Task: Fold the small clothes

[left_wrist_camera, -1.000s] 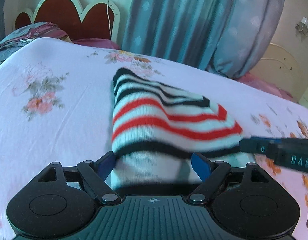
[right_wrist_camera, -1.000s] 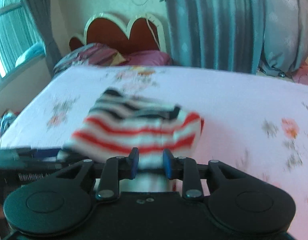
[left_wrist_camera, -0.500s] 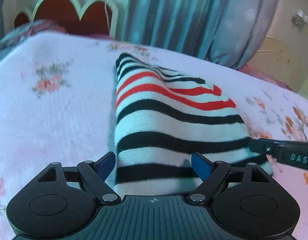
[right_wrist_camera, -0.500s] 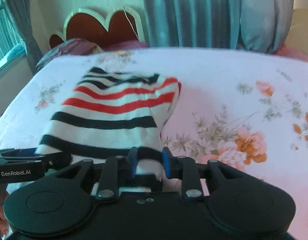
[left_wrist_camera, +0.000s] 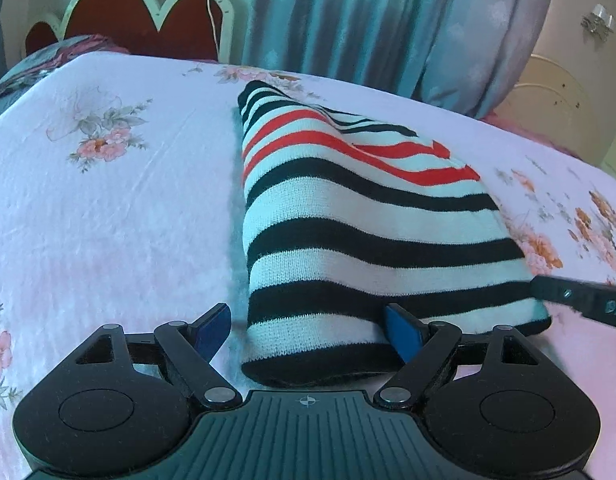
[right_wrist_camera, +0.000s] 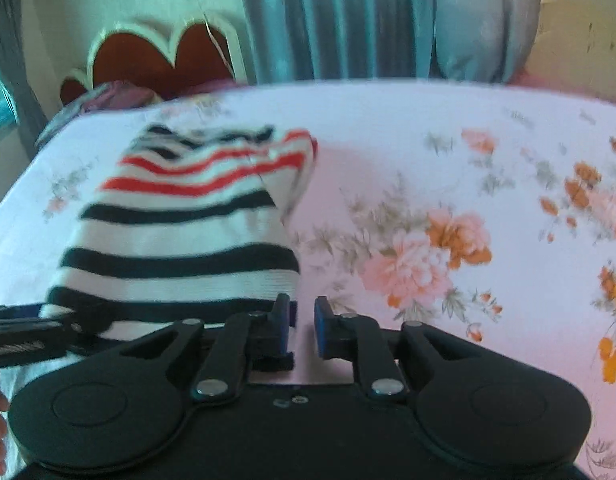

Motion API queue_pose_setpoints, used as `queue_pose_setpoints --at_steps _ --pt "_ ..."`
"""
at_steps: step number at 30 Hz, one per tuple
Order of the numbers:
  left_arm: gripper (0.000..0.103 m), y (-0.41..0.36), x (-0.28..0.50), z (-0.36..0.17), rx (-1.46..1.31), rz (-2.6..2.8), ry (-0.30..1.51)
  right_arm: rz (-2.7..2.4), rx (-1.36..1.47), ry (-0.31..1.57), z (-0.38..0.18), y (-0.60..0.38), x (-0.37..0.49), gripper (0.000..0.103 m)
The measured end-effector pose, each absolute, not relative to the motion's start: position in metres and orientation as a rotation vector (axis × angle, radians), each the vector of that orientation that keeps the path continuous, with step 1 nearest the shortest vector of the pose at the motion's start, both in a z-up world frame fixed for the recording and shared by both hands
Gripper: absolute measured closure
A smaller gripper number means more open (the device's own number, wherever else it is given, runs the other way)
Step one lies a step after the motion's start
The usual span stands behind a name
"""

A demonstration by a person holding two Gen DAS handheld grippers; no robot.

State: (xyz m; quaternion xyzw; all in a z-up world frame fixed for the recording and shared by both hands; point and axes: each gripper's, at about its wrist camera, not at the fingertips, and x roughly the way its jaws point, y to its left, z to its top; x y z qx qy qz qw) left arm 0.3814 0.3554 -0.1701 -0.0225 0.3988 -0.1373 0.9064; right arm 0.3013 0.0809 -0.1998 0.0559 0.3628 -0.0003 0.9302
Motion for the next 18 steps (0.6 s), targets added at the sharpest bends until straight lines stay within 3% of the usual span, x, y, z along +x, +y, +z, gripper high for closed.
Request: queue_pose_setpoints --at_steps 5,7,8,18 --pt "0.016 0.355 0.384 -0.171 -0.065 -0.274 0.843 0.008 0.094 0.797 -0.217 0.089 0.309 0.084" --pt "0.002 0.354 0.386 -0.17 -0.058 -0.26 0.857 0.007 0.097 0.811 -0.216 0.092 0.313 0.084" --pt "0.0 0.354 0.386 -0.171 -0.059 -0.25 0.867 0.007 0.09 0.815 -0.216 0.094 0.314 0.083" --pt "0.0 0.351 0.399 -0.17 -0.115 -0.143 0.994 0.011 0.11 0.846 -0.223 0.091 0.319 0.076"
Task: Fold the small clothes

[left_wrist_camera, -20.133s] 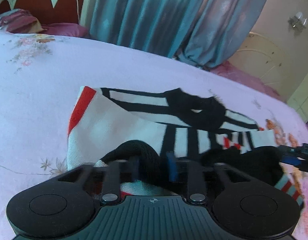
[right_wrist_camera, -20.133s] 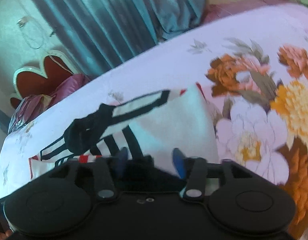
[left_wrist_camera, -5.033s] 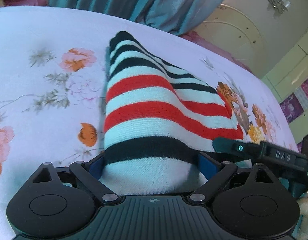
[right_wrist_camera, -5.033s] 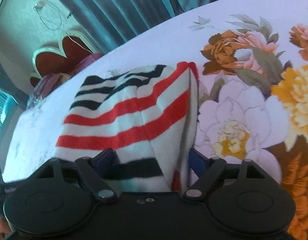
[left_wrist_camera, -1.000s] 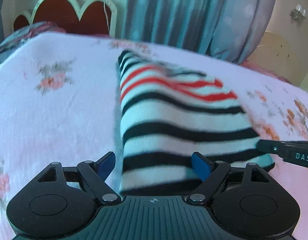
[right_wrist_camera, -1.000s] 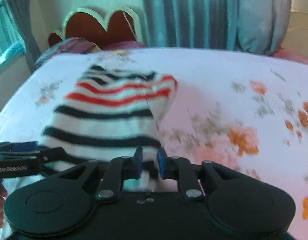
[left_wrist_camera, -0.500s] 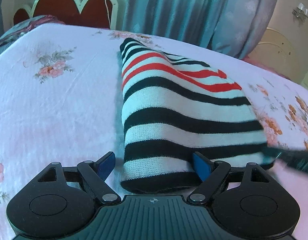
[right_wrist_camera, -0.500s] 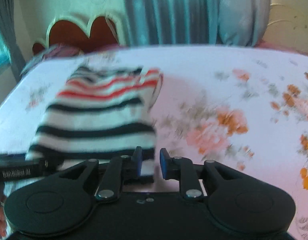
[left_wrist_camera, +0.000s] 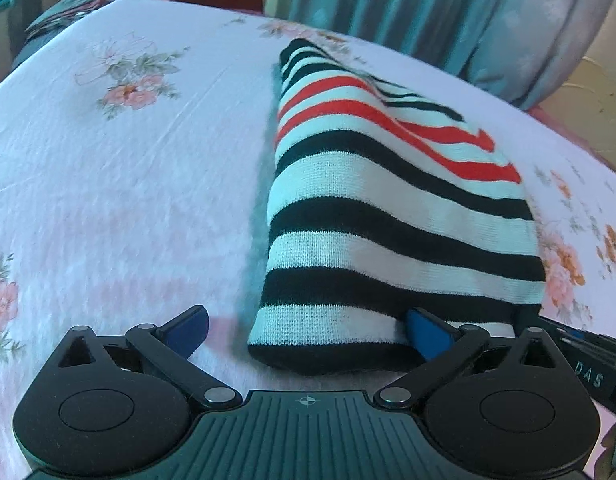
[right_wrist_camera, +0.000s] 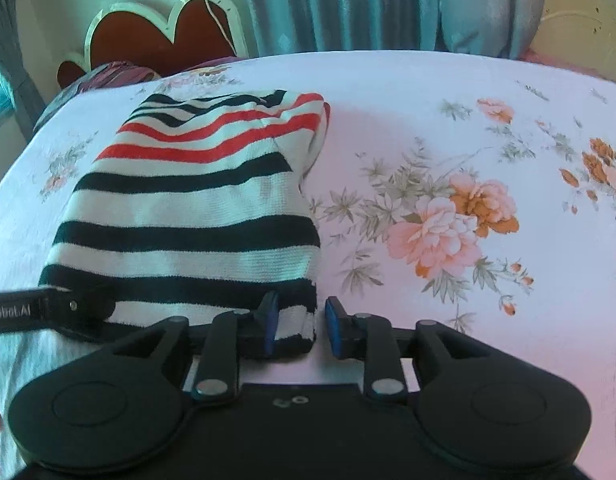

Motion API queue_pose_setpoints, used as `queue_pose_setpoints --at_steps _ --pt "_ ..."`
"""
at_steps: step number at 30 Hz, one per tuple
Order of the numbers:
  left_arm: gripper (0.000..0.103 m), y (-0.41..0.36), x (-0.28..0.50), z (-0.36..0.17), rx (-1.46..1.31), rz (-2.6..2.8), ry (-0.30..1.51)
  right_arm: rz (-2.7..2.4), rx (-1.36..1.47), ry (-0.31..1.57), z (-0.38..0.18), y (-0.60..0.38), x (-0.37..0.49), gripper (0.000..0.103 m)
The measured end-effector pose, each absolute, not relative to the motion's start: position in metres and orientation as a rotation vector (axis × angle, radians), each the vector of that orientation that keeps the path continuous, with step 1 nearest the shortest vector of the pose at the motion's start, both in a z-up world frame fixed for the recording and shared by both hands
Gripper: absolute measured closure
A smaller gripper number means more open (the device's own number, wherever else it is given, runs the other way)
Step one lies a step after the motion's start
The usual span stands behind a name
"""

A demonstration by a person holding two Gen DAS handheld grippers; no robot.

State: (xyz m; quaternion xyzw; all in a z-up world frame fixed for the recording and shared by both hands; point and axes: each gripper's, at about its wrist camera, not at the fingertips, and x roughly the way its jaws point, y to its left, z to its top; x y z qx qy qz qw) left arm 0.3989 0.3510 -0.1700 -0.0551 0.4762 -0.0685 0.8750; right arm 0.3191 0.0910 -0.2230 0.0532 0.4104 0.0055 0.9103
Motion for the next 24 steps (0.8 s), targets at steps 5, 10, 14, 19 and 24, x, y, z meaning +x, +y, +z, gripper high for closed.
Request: queue_pose_setpoints --at_steps 5,10,14,19,24 --pt "0.0 0.338 0.389 -0.157 -0.013 -0.073 0.964 0.022 0.138 0.867 -0.216 0.085 0.321 0.074" --pt "0.0 0.333 0.356 -0.123 0.015 -0.067 0.936 0.069 0.195 0.825 -0.188 0.074 0.286 0.05" --pt "0.0 0.339 0.305 -0.08 -0.033 -0.085 0.845 0.136 0.159 0.784 -0.159 0.067 0.239 0.037" --pt "0.0 0.345 0.231 -0.038 -0.034 -0.059 0.734 0.225 0.166 0.763 -0.123 0.046 0.173 0.024" --pt "0.0 0.346 0.16 -0.014 0.035 -0.002 0.691 0.273 0.122 0.695 -0.088 0.033 0.105 0.012"
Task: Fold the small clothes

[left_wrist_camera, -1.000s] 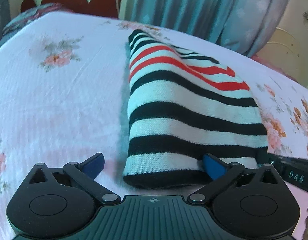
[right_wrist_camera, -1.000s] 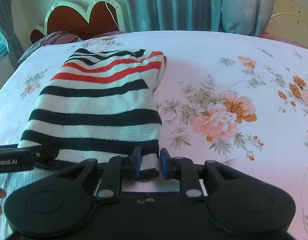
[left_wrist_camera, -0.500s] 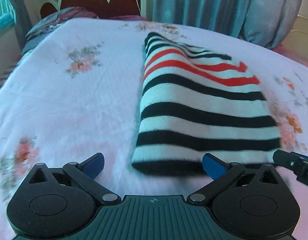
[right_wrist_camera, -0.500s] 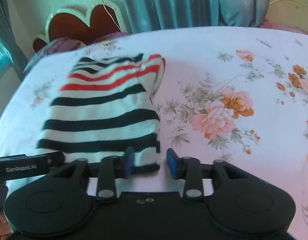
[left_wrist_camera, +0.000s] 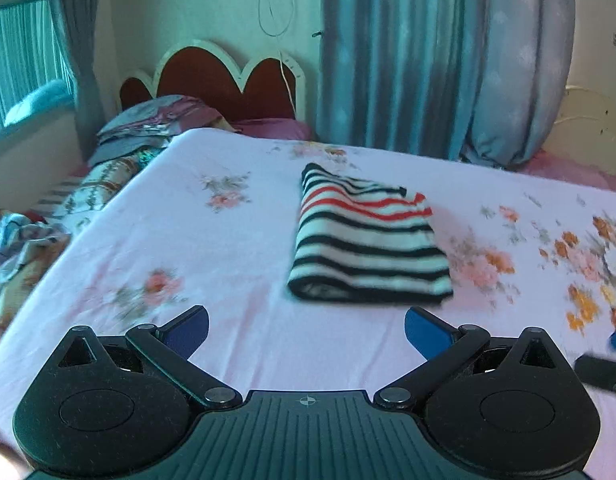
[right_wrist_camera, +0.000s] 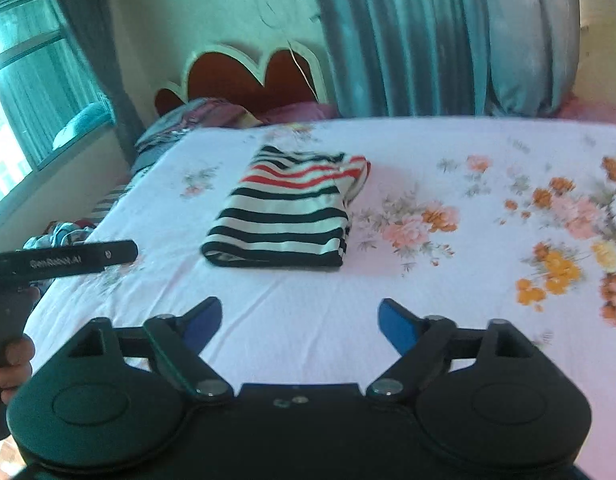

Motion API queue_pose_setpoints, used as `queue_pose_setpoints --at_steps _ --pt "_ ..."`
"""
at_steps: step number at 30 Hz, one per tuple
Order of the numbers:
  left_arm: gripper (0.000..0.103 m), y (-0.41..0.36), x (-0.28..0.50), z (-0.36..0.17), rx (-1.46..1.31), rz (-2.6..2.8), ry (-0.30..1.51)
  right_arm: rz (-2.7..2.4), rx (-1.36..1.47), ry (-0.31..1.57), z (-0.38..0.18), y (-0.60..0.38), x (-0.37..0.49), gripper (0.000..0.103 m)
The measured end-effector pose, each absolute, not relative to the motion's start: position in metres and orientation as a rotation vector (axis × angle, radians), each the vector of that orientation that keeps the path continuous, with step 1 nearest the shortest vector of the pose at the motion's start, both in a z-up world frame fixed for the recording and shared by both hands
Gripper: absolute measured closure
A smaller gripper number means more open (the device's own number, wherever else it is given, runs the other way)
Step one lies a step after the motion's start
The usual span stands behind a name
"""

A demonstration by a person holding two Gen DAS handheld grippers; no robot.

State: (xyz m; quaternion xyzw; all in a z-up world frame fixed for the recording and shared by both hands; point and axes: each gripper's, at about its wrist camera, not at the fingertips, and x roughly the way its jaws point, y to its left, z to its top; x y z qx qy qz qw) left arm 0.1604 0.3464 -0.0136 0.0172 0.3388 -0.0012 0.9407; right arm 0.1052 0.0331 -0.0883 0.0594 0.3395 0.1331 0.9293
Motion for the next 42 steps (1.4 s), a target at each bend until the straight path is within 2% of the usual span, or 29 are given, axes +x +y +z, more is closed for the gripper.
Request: queue_pose_setpoints --at_steps 3,5,9,17,42 --pt "0.0 0.345 0.124 -0.004 0.06 0.011 0.688 0.244 0.058 0.629 -0.07 0.036 0.067 0.009" --pt "0.0 0.343 0.099 0.003 0.072 0.019 0.684 0.185 0.011 0.572 -0.059 0.041 0.043 0.001" --pt "0.0 0.341 0.056 0.017 0.039 0.01 0.676 0.102 -0.019 0.459 -0.042 0.051 0.001 0.001" --pt "0.0 0.345 0.002 0.04 -0.003 0.023 0.623 0.06 0.001 0.367 -0.027 0.052 -0.033 0.001" --pt "0.0 0.345 -0.016 0.06 -0.035 0.048 0.592 0.104 0.01 0.363 -0.029 0.052 -0.054 0.001"
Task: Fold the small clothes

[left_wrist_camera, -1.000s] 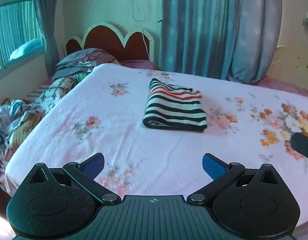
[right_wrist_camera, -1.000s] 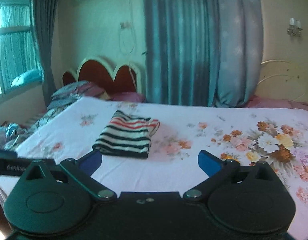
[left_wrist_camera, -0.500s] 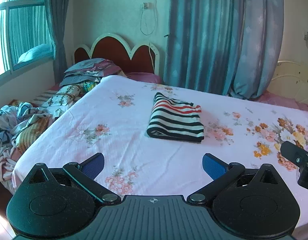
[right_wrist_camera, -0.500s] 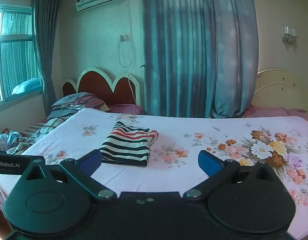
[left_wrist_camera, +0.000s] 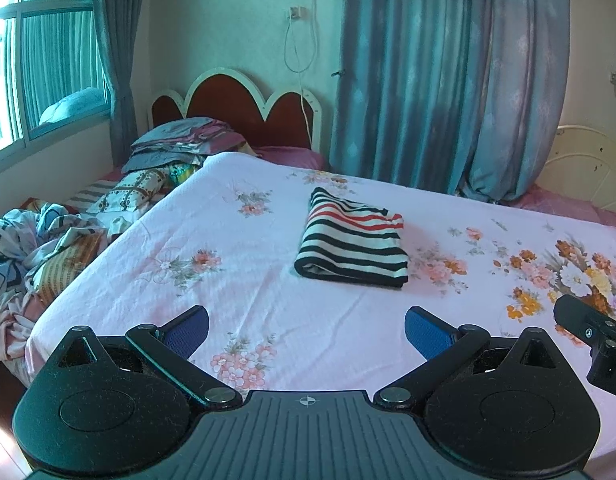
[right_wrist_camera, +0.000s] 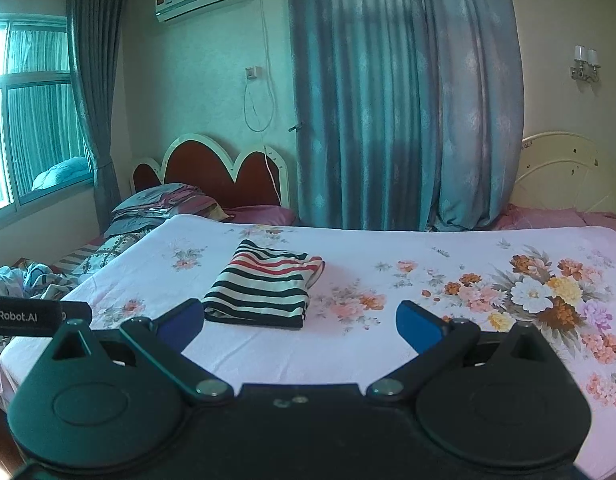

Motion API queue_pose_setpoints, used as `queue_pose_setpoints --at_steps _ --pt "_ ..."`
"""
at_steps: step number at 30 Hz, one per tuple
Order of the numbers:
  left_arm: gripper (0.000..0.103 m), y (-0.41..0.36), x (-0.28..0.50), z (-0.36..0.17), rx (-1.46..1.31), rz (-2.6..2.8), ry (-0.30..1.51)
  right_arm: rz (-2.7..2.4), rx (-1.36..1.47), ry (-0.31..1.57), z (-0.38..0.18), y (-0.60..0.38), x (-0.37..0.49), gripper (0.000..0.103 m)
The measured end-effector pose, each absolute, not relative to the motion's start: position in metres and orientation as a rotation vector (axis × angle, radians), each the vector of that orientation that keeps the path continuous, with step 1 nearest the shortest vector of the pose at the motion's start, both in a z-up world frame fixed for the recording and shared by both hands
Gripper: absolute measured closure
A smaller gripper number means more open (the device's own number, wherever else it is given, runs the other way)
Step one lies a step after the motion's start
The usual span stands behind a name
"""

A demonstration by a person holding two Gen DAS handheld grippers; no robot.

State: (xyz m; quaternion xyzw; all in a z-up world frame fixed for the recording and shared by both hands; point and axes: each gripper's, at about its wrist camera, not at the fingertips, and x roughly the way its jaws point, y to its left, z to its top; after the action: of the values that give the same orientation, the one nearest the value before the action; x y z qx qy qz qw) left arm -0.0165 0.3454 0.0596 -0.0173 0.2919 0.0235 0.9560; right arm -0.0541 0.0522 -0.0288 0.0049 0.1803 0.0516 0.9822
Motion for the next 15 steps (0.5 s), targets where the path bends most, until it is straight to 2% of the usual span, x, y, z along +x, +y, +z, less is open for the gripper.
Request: queue_pose_setpoints --at_steps 15 --pt "0.0 0.3436 -0.0178 0.0608 -0.028 0.045 0.589 0.108 0.016 0.362 -0.0259 0.0504 -0.0539 0.001"
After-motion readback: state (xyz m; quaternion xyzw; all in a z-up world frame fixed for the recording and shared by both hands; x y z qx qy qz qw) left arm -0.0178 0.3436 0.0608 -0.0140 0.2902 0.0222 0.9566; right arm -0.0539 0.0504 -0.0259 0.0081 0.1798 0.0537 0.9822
